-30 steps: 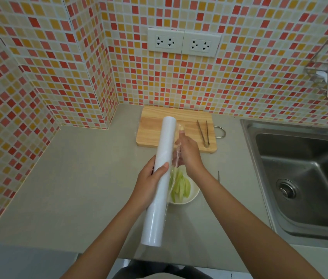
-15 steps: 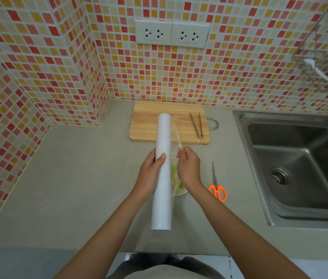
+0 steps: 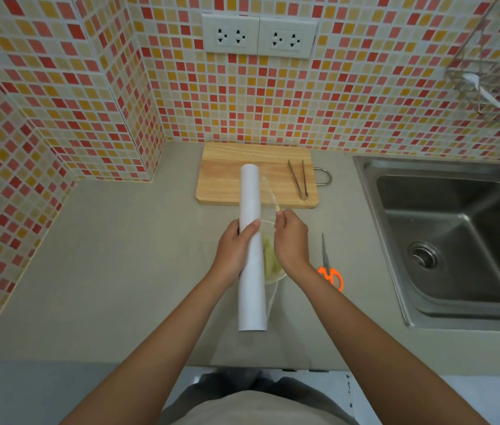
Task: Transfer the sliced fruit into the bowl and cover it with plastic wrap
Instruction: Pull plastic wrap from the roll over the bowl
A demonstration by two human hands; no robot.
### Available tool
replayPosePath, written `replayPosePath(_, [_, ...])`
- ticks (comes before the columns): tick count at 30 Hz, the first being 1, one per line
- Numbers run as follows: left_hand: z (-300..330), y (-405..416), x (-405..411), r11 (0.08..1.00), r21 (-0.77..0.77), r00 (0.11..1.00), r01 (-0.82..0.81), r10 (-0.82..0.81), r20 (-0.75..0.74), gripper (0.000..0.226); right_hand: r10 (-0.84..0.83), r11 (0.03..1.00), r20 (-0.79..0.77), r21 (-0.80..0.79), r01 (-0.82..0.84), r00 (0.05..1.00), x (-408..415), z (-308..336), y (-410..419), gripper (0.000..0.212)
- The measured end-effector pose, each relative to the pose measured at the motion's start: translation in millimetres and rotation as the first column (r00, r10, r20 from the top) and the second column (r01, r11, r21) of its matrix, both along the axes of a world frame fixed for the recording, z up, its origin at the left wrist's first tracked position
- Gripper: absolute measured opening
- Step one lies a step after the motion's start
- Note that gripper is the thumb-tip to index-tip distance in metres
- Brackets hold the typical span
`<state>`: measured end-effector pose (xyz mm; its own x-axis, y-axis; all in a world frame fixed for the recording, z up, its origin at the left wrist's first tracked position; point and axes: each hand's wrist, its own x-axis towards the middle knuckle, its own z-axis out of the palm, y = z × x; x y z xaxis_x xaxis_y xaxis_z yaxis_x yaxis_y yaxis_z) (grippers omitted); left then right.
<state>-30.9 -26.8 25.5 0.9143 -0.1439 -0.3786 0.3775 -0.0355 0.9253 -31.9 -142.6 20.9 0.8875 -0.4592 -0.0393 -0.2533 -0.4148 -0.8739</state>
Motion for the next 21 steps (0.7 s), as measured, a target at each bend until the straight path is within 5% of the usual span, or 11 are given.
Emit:
replayPosePath(3, [2.6, 2.4, 2.1, 0.997, -0.077, 0.996, 0.007, -0.014, -0.091, 0.027, 0.002, 0.999, -0.004, -0.032, -0.002, 1.000, -2.2, -3.9, -7.4, 0.033])
replayPosePath(10, [-1.2, 3.7, 6.9, 0.994, 0.094, 0.997, 0.064, -0.059, -0.049, 0.054, 0.008, 1.000, -0.023, -0.020, -0.008, 1.000, -1.4, -7.0, -9.9, 0.034])
replayPosePath(16, [-2.4, 8.8, 15.1, 0.998, 0.020, 0.993, 0.064, -0.062, -0.104, 0.037, -0.013, 0.999, -0.031, -0.042, 0.012, 0.999, -0.6, -12.8, -16.6, 0.032])
replayPosePath(21, [-4.2, 4.7, 16.0, 0.988, 0.151, 0.999, 0.040, -0.035, -0.031, 0.061, -0.017, 0.999, -0.036, -0.049, 0.015, 0.999, 0.9, -13.1, -19.0, 0.033])
